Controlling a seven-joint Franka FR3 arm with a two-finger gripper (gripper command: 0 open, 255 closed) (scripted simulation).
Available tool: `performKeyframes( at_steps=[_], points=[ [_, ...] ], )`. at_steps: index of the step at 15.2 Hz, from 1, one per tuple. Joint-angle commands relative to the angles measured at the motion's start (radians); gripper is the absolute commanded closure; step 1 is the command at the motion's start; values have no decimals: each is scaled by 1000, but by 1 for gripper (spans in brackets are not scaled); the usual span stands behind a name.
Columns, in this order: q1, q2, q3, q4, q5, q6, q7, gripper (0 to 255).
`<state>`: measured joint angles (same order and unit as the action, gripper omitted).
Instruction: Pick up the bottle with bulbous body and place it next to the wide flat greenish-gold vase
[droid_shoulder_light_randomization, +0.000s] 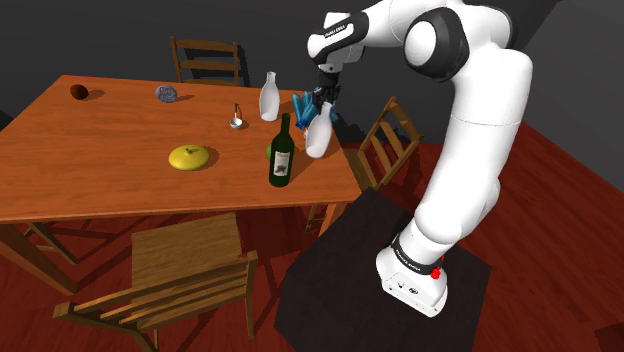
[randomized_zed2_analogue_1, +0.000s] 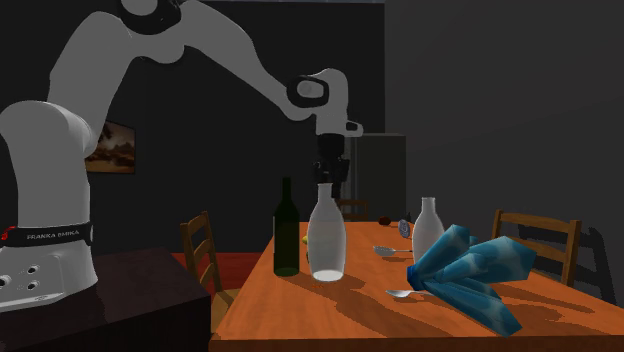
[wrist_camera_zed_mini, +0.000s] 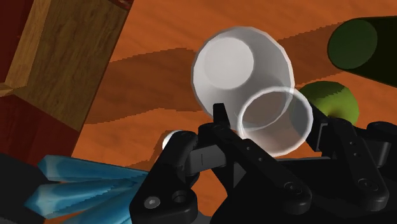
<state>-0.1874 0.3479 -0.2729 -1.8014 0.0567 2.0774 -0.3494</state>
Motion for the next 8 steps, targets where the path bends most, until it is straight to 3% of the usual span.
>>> performKeyframes(
  at_steps=[1,8],
  points=[
    [1,-14,-2,12,-4,-25,1,255],
    [3,-48,-6,61,-15,-107,5,255]
  ],
)
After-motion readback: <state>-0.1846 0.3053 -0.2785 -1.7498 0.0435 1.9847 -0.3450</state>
